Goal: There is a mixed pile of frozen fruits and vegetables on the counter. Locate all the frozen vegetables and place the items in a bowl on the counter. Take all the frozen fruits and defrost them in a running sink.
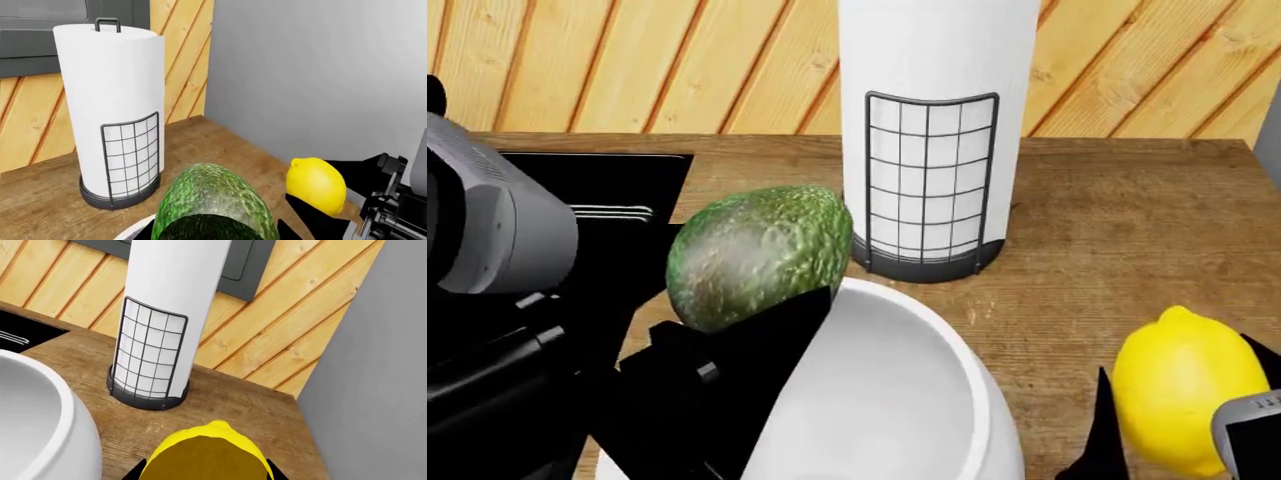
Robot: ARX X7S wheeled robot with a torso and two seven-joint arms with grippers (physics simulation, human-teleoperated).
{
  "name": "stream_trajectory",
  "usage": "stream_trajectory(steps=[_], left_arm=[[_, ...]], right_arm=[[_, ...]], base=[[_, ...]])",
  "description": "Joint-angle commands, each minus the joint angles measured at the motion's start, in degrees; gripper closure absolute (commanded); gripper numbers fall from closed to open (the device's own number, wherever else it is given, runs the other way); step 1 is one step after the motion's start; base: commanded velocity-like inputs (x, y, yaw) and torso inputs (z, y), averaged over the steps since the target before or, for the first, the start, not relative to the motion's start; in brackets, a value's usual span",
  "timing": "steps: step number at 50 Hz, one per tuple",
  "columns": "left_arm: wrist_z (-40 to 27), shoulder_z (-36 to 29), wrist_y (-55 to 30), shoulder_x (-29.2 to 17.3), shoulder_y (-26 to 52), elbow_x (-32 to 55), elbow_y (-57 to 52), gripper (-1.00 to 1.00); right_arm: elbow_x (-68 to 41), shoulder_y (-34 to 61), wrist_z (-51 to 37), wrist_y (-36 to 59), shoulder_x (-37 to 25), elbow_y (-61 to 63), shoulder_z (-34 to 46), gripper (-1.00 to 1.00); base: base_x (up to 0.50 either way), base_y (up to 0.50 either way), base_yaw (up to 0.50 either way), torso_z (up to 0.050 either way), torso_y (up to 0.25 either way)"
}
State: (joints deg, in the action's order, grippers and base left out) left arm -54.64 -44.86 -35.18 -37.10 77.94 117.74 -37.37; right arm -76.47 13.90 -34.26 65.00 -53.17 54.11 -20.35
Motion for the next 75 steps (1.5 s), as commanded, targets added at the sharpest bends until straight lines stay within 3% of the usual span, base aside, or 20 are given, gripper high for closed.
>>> stream_trajectory(steps=[1, 13, 25, 26, 34, 42, 49, 54, 59, 67, 75], left_arm=[[1.68, -1.72, -0.43, 1.56, -1.99, -1.55, 2.70, 1.00], [1.85, -5.51, -2.68, 5.17, -1.89, -3.72, 5.69, 1.00], [1.55, -5.80, -2.52, 5.00, -2.02, -3.24, 6.49, 1.00], [1.53, -5.74, -2.45, 4.95, -1.99, -2.99, 6.57, -1.00], [-0.47, -5.10, -1.65, 5.11, -0.67, -0.83, 4.88, -1.00], [-5.31, -1.51, 0.28, 1.47, 2.79, 2.68, -0.66, -1.00], [-10.97, 1.86, 2.92, -6.98, -1.18, 1.06, -10.21, -1.00], [-9.62, 4.08, 2.69, -12.44, -2.40, 0.41, -10.82, -1.00], [-7.62, 6.76, 3.68, -16.97, -4.21, -0.60, -11.58, -1.00], [-6.37, 8.15, 4.18, -21.44, -7.79, -3.31, -12.23, -1.00], [-4.75, 10.07, 5.44, -24.82, -9.30, -2.93, -13.01, -1.00]], right_arm=[[2.29, -1.35, 1.77, -0.06, 0.50, 0.56, -0.25, 1.00], [2.23, -1.64, 1.61, -0.45, -0.03, 0.54, -0.35, 1.00], [3.10, -3.17, 2.24, -1.30, 0.00, 0.51, -1.06, 1.00], [3.13, -3.16, 2.20, -1.30, -0.03, 0.52, -0.96, 1.00], [2.71, -2.47, 1.67, -1.50, -0.08, 0.22, -0.35, 1.00], [-3.27, 1.88, -1.96, -0.69, -3.11, -0.69, -0.13, 1.00], [-19.29, 15.85, -10.82, -2.12, -13.06, -3.95, 4.50, 1.00], [-27.82, 35.03, -14.21, -2.48, -17.35, -7.87, 17.06, 1.00], [-34.07, 49.85, -17.80, 0.06, -14.35, -11.08, 27.37, 1.00], [-42.78, 63.34, -21.97, 1.78, -7.04, -15.75, 37.84, 1.00], [-49.02, 68.26, -25.80, -0.04, -1.15, -17.30, 44.54, 1.00]], base=[[0.00, 0.00, 0.00, 0.000, 0.000], [0.00, 0.00, 0.00, 0.000, 0.001], [0.00, 0.00, 0.00, 0.000, 0.000], [0.00, 0.00, 0.00, 0.000, 0.000], [0.00, 0.00, 0.00, 0.000, 0.000], [0.00, 0.00, 0.00, 0.000, 0.000], [0.00, 0.00, 0.00, 0.000, 0.000], [0.00, 0.00, 0.00, 0.000, 0.000], [0.00, 0.00, 0.00, 0.000, 0.000], [0.00, 0.00, 0.00, 0.000, 0.000], [0.00, 0.00, 0.00, 0.000, 0.000]])
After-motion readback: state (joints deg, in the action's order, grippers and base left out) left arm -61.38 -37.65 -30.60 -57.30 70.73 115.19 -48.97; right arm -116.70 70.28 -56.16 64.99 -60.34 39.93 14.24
